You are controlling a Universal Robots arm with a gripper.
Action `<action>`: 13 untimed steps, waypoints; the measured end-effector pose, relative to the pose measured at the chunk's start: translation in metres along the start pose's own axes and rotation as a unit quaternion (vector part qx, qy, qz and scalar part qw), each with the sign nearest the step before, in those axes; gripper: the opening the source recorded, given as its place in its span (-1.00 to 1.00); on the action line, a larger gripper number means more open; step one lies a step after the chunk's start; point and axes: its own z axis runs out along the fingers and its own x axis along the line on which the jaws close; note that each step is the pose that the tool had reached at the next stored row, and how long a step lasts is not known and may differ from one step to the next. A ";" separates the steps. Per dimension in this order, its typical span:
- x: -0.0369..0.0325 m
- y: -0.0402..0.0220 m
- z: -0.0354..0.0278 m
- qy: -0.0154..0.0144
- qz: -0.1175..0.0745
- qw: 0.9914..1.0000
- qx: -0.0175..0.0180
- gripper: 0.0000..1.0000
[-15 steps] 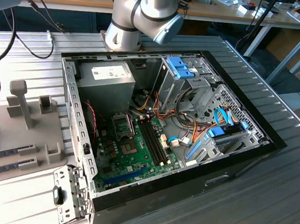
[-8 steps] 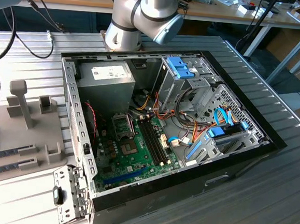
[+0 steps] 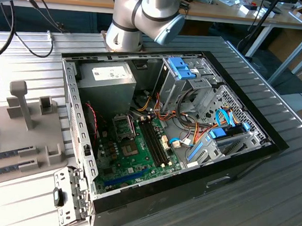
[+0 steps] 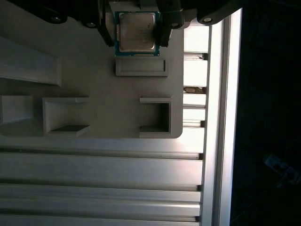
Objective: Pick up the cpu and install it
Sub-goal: 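Pick up the cpu and move it towards the insertion slot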
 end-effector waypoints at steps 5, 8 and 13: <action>0.0000 0.0001 -0.0013 0.000 0.000 1.000 0.000 -0.05; 0.0000 0.0002 -0.0024 0.000 0.000 1.000 0.000 -0.05; -0.0001 0.0003 -0.0040 0.000 0.000 1.000 0.000 -0.05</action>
